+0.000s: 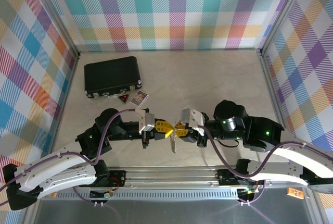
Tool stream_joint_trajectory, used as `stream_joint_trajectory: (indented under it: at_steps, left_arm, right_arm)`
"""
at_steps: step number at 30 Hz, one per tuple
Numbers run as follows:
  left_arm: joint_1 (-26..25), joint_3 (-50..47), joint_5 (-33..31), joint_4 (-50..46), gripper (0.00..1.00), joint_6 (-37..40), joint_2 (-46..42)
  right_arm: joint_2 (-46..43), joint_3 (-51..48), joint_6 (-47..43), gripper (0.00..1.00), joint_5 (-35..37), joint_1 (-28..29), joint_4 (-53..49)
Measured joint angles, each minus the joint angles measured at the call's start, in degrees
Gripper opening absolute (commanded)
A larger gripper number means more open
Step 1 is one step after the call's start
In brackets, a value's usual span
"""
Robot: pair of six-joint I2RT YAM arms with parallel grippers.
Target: Put the keys on the keyring
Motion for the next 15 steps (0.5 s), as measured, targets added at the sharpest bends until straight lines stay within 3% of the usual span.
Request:
stream_joint_trajectory:
  at_steps: [4,9,15]
  left_arm:
    - [0.0,-0.4,1.4,2.4,0.00,-1.3,0.1]
    - [0.0,-0.5,3.1,3.8,0.00,-2.5,0.5]
    - [0.0,-0.7,2.4,3.4,0.03,-2.4,0.9]
  right_arm:
    - [-1.0,-0.5,0.3,0.15,-0.6,0.0,0.9]
    - [-1.7,-1.1,0.9,0.00,-0.3,0.0,1.4]
    - [-1.5,-1.3,0.9,0.00,1.2,0.0,0.7]
